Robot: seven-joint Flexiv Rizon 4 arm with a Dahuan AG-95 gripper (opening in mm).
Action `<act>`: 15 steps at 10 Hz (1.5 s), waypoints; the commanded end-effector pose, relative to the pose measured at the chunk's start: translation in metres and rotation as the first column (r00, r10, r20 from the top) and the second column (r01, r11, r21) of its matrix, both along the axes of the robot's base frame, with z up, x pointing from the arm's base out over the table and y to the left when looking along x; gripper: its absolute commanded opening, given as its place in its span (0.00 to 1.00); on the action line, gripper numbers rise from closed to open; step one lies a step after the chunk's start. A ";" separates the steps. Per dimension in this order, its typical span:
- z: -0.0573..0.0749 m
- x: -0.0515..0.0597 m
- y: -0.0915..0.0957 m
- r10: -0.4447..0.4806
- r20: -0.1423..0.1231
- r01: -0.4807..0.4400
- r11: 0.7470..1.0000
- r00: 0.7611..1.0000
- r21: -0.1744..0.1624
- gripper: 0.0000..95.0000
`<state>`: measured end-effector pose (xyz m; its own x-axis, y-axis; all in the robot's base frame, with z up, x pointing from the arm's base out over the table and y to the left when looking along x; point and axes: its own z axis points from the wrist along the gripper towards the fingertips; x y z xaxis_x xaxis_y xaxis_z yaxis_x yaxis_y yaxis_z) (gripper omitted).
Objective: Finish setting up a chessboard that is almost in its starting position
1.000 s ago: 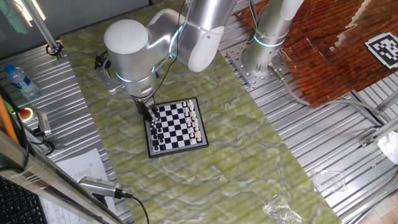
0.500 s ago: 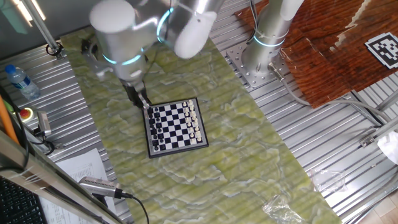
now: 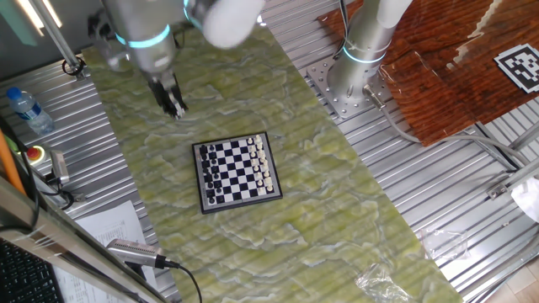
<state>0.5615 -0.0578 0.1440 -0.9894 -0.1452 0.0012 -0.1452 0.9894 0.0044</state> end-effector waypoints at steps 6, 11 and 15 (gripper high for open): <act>-0.020 -0.005 0.011 -0.067 0.134 0.086 0.986 0.989 -0.144 0.00; -0.014 -0.009 0.013 -0.110 0.127 0.123 0.987 0.986 -0.103 0.00; -0.014 -0.009 0.013 -0.109 0.127 0.120 0.989 0.986 -0.085 0.00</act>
